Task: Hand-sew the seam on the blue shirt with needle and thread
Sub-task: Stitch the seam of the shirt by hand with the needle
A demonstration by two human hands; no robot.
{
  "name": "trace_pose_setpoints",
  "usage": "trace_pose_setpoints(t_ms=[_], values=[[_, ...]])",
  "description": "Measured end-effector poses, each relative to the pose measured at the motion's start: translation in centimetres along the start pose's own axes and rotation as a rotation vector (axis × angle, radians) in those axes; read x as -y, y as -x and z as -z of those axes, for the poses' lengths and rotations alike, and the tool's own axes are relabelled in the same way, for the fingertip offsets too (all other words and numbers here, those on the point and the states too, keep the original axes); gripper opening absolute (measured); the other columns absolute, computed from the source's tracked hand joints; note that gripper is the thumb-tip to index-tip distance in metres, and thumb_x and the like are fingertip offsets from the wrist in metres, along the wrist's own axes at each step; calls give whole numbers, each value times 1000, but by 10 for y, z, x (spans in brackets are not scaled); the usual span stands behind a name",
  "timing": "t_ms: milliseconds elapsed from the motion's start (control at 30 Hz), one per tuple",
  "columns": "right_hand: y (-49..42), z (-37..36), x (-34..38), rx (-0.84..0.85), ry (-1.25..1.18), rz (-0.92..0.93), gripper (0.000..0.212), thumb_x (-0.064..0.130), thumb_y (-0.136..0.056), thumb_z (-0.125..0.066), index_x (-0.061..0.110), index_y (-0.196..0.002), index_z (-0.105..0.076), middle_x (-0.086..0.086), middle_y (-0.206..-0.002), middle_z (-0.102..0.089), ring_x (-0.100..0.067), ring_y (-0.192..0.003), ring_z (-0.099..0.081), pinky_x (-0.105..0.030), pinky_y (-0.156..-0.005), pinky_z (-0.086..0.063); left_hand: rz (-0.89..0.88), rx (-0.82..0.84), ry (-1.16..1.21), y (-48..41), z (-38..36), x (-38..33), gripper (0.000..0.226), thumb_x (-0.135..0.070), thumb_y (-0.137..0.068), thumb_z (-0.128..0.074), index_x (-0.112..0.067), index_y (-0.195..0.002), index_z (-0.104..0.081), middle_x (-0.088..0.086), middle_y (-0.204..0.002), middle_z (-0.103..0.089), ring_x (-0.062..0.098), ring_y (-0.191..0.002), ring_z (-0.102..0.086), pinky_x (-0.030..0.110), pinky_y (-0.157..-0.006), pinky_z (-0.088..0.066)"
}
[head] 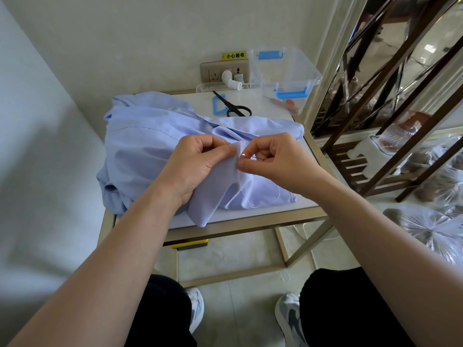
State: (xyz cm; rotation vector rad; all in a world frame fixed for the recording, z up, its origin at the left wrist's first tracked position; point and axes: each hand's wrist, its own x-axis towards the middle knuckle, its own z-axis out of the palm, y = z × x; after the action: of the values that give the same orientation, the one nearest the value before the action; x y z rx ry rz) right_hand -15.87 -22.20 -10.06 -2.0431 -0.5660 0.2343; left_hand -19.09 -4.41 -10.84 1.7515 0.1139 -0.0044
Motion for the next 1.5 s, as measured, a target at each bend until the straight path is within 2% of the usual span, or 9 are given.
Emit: trace_pose_setpoints(t_ms=[100, 233, 500, 633, 733, 1000, 1267, 1400, 1500], values=[[4, 6, 3, 224, 1, -35, 12, 18, -84, -75, 6, -81, -71, -2, -55, -35, -10, -51, -27, -20, -52, -25, -6, -46, -7, -2, 1, 1, 16, -22, -87, -71, -18, -72, -71, 1, -70, -65, 14, -70, -57, 34, -70, -46], [8, 10, 3, 316, 49, -19, 9, 16, -85, -73, 9, -79, -71, 7, -51, -31, -7, -49, -25, -15, -51, -24, -19, -48, -26, -2, 0, 3, 17, -22, -87, -72, -19, -70, -71, -2, -69, -65, 13, -70, -57, 32, -71, -45], [-2, 15, -5, -57, -145, -1, 19, 15, -91, -68, 15, -109, -66, 1, -53, -27, -11, -48, -24, -18, -49, -26, -19, 37, -20, 1, 1, -1, 14, -20, -87, -71, -17, -74, -73, -1, -73, -69, 10, -71, -60, 28, -72, -47], [-5, 6, -10, 67, -56, -63, 30, 31, -91, -68, 2, -84, -65, 6, -50, -25, -9, -48, -21, -16, -45, -22, -61, 83, -65, 4, 1, -1, 9, -21, -87, -73, -14, -82, -75, 6, -83, -74, 13, -79, -65, 34, -80, -53], [-7, 6, -15, 46, -68, -88, 27, 25, -90, -69, 10, -71, -58, 7, -50, -26, -7, -46, -21, -13, -44, -22, -101, 114, -149, 4, 8, 1, 9, -19, -83, -76, -19, -91, -74, 5, -91, -74, 16, -84, -66, 36, -83, -54], [-10, 6, -24, -15, -24, -114, 23, 22, -91, -69, 4, -79, -62, 13, -44, -26, -9, -46, -22, -16, -45, -23, -45, 231, -380, 15, 39, 5, 39, 12, -80, -57, -20, -100, -65, 3, -99, -70, 18, -95, -66, 36, -87, -55], [-12, 8, -23, 3, -33, -106, 22, 23, -90, -70, 9, -75, -61, 11, -45, -27, -8, -46, -23, -15, -45, -24, -67, 155, -377, 19, 54, 13, 47, 16, -79, -48, -25, -95, -62, 5, -96, -67, 20, -93, -67, 36, -81, -51], [-13, 8, -23, 20, -34, -109, 22, 24, -90, -70, 9, -75, -63, 7, -49, -29, -10, -48, -23, -16, -46, -24, -54, 202, -353, 22, 59, 11, 42, 0, -67, -45, -29, -90, -64, -2, -92, -70, 23, -96, -67, 40, -88, -50], [-13, 8, -24, 29, -45, -113, 23, 24, -90, -70, 13, -71, -61, 4, -50, -27, -10, -48, -22, -15, -46, -24, -85, 206, -343, 21, 60, 10, 39, 8, -71, -46, -20, -87, -68, -5, -90, -72, 18, -98, -68, 32, -95, -52]])
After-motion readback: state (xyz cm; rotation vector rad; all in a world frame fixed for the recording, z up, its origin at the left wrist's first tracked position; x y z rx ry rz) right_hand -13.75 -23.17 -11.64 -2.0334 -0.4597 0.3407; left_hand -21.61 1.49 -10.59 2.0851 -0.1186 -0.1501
